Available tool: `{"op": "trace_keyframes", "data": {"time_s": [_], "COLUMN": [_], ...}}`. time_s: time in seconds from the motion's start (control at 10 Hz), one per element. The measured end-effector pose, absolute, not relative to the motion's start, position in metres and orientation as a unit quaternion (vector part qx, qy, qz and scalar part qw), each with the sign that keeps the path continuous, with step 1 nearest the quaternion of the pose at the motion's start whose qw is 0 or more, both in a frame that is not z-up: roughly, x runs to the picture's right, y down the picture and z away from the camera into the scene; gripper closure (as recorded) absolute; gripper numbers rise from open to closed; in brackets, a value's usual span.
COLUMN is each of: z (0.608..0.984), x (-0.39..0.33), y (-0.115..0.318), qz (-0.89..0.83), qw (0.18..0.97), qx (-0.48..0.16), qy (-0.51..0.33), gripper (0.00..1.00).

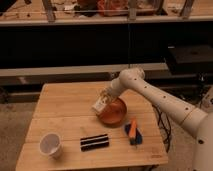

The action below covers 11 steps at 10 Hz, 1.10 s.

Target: Place the bottle in the ceramic bowl

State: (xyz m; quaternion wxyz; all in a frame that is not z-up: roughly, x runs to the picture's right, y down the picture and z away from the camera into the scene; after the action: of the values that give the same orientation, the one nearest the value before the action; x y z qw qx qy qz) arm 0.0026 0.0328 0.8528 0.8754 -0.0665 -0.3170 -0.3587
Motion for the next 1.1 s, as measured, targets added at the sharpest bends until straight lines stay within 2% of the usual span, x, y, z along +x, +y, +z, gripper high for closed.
{"op": "trace_keyframes", "data": {"time_s": [0.6, 0.7, 1.1], "z": [0.844, 0.843, 0.841], "x": [0.005, 0.006, 0.015], "y": [0.032, 0.031, 0.030], "qz": [-0.445, -0.447, -0.452], "qw": [0.842, 0.840, 0.836], "qx": [-0.068, -0.066, -0.065], "qy": [-0.297, -0.299, -0.303], "gripper": [0.24, 0.20, 0.20]}}
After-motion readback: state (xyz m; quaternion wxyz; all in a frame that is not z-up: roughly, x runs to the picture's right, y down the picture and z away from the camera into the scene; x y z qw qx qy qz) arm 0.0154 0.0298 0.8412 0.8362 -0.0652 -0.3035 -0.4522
